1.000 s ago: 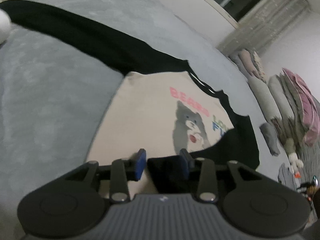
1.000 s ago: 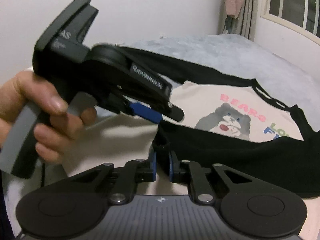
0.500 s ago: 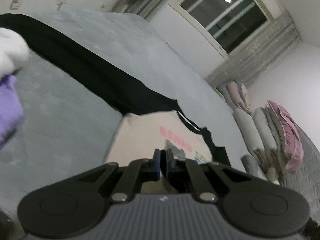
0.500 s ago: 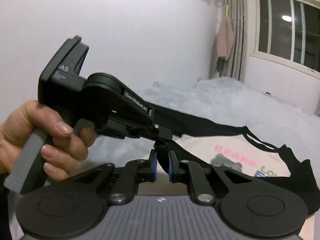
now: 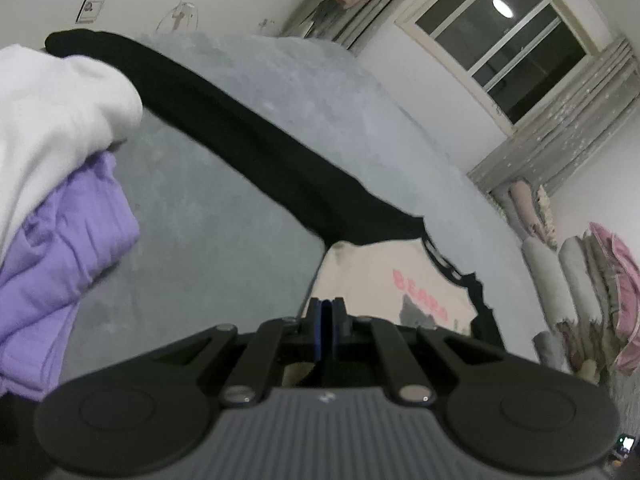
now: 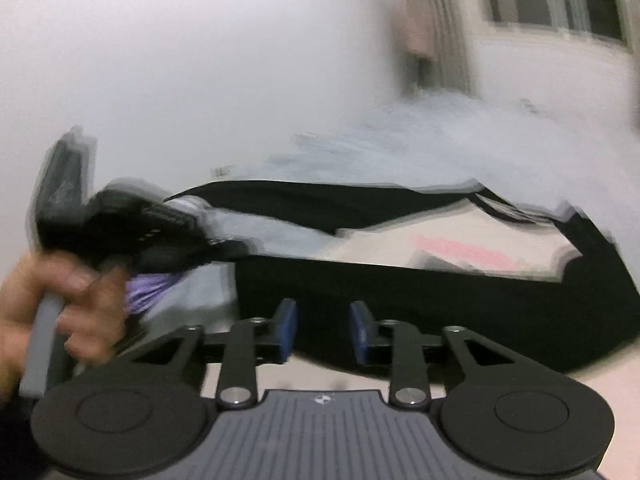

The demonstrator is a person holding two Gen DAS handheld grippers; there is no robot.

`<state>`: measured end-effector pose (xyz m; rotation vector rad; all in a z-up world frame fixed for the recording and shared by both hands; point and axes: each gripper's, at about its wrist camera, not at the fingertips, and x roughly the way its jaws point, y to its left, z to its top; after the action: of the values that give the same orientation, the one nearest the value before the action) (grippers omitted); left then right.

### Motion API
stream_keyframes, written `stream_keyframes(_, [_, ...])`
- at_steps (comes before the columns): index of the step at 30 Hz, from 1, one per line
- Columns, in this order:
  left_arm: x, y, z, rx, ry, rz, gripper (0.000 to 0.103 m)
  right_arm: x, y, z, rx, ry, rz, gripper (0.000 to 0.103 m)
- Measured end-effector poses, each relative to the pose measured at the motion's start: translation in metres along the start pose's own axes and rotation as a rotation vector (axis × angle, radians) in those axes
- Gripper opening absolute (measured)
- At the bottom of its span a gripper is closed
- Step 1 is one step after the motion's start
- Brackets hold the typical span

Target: Fold clothes

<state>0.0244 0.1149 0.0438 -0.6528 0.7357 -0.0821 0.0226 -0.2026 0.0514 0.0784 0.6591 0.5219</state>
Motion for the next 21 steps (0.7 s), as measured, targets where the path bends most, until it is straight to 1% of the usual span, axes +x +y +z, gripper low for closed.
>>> stream_keyframes(2, [0.002,0.0,-0.002,-0.001,0.015,0.001,0.004,-0.004,-0.048,0.004,0.147,0.039,-0.056,0.032])
stream_keyframes(3, [0.003,0.0,-0.003,-0.003,0.022,-0.001,0.004,-0.008,-0.073,0.004,0.23,0.039,-0.072,0.032])
stream_keyframes(5, [0.005,0.0,-0.004,-0.006,0.032,0.0,0.004,-0.017,-0.123,0.003,0.405,0.0,-0.082,0.032])
stream_keyframes(7, [0.006,0.0,-0.005,-0.007,0.033,0.009,0.004,-0.023,-0.165,-0.002,0.567,-0.063,-0.099,0.033])
stream_keyframes(9, [0.007,0.001,-0.005,-0.013,0.034,0.016,0.004,-0.023,-0.193,-0.008,0.67,-0.097,-0.118,0.033])
stream_keyframes(12, [0.008,0.0,-0.004,-0.017,0.027,0.019,0.004,-0.011,-0.217,-0.014,0.745,-0.117,-0.145,0.033])
stream_keyframes(14, [0.007,0.0,-0.004,-0.022,0.019,0.024,0.004,-0.001,-0.225,-0.017,0.782,-0.137,-0.13,0.033])
stream_keyframes(15, [0.006,0.0,-0.003,-0.029,0.014,0.029,0.004,0.002,-0.228,-0.018,0.793,-0.145,-0.141,0.032])
stream_keyframes(17, [0.001,0.001,-0.003,-0.054,0.004,0.032,0.004,-0.001,-0.23,-0.021,0.797,-0.17,-0.2,0.019])
stream_keyframes(18, [-0.003,0.001,-0.003,-0.066,0.001,0.027,0.004,-0.003,-0.231,-0.022,0.8,-0.181,-0.224,0.016])
stream_keyframes(19, [-0.008,0.0,-0.003,-0.075,-0.004,0.016,0.004,-0.004,-0.232,-0.023,0.803,-0.185,-0.237,0.007])
stream_keyframes(20, [-0.012,-0.002,-0.004,-0.078,-0.01,0.002,0.004,-0.005,-0.233,-0.024,0.804,-0.184,-0.244,0.003])
stream_keyframes(21, [-0.017,-0.004,-0.005,-0.082,-0.013,-0.01,0.004,-0.005,-0.234,-0.026,0.806,-0.183,-0.251,0.002])
